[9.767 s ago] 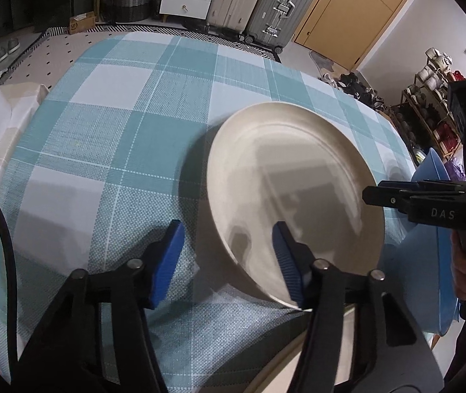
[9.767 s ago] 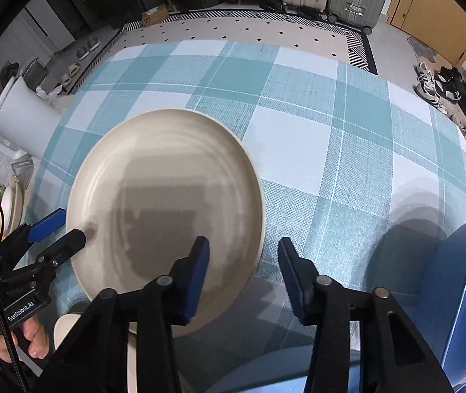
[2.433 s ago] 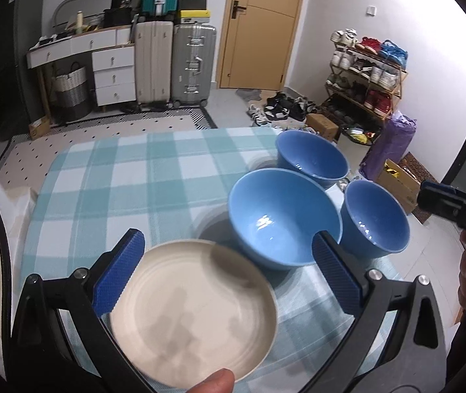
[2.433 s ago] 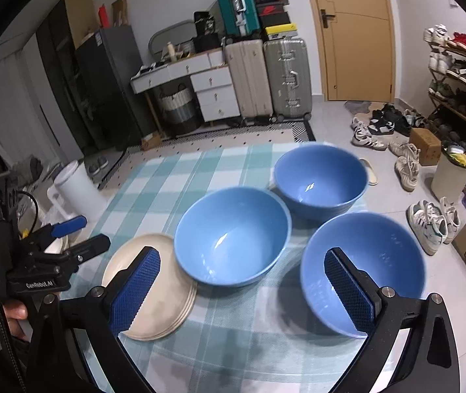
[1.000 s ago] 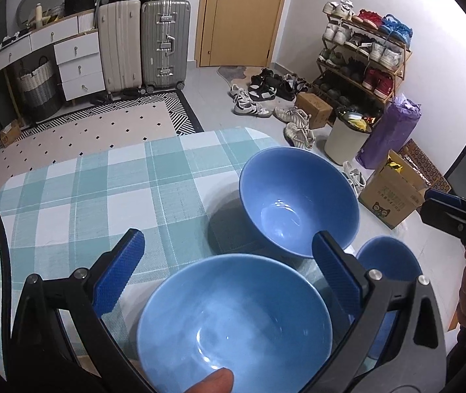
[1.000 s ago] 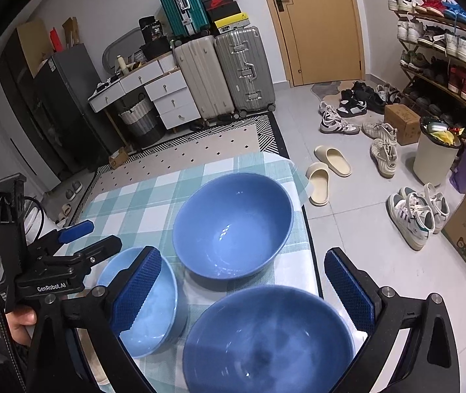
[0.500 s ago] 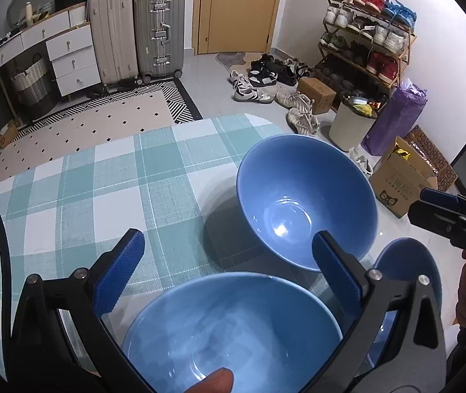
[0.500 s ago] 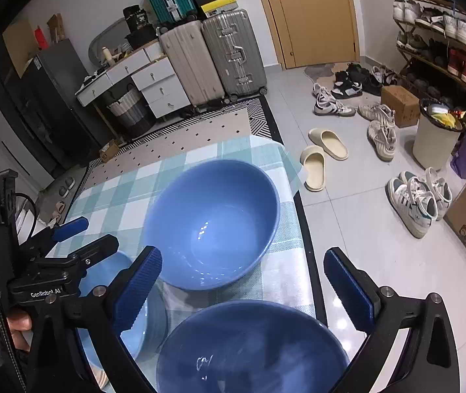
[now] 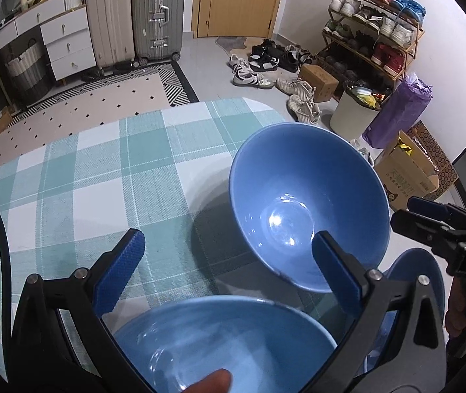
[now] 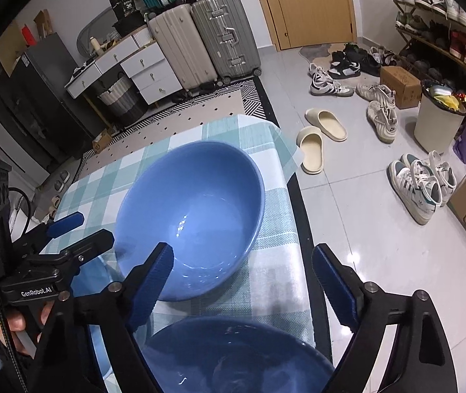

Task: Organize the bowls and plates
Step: 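Close the right gripper on a light-blue bowl's rim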

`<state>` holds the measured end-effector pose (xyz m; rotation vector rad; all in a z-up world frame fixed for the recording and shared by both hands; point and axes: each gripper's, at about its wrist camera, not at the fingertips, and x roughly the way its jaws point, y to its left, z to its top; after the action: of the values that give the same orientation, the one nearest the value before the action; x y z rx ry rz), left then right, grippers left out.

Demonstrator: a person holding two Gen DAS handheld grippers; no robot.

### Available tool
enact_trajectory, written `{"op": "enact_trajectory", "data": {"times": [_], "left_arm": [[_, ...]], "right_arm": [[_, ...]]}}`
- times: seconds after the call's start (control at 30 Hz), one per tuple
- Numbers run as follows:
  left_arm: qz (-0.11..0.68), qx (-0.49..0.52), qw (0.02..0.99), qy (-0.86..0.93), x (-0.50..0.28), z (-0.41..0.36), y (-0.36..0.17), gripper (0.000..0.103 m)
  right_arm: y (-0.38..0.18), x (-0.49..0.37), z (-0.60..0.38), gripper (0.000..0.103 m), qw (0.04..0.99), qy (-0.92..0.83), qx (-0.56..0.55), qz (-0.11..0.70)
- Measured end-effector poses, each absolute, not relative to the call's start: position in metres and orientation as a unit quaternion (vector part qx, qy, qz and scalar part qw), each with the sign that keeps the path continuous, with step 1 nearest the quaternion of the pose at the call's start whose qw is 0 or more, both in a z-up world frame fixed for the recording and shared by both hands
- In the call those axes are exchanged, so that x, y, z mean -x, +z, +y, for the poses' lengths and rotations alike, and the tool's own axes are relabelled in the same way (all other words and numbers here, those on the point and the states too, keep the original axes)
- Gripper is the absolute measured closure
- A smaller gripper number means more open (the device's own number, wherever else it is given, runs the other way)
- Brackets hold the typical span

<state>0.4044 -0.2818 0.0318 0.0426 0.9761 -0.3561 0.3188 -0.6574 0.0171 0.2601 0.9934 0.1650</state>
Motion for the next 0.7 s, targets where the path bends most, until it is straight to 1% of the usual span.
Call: {"op": "enact_trajectory", "data": {"times": [0.07,0.17,0.23,0.4,0.43,0.53,0.57,0.7], "left_arm": [[0.47,-0.021,0.865,-0.173,-0.407,-0.284,0.028,0.002],[0.472,-0.02,0.864,-0.177,-0.41,-0.287,0.025,0.007],[0.474,-0.021,0.862,-0.179,-0.413,-0.289,0.022,0.013],[0.478,-0.018,0.859,-0.18,-0.418,-0.291,0.016,0.023],[0.481,-0.014,0.858,-0.183,-0.419,-0.291,0.015,0.027],[0.486,-0.011,0.853,-0.189,-0.422,-0.292,0.011,0.035],[0.487,-0.012,0.853,-0.189,-0.422,-0.293,0.01,0.036],[0.492,-0.006,0.849,-0.193,-0.426,-0.295,0.005,0.046]], "right_arm": [[0.015,-0.321,-0.658,0.015,0.867,0.08,-0.124,0.476],[0.011,-0.324,-0.657,0.016,0.864,0.082,-0.125,0.48],[0.009,-0.327,-0.657,0.021,0.863,0.083,-0.125,0.482],[0.004,-0.331,-0.655,0.024,0.859,0.084,-0.125,0.489],[0.003,-0.332,-0.655,0.024,0.859,0.085,-0.124,0.49],[-0.001,-0.334,-0.653,0.032,0.855,0.089,-0.125,0.496],[-0.002,-0.335,-0.652,0.033,0.854,0.09,-0.124,0.497],[-0.005,-0.337,-0.651,0.04,0.854,0.089,-0.122,0.497]]}}
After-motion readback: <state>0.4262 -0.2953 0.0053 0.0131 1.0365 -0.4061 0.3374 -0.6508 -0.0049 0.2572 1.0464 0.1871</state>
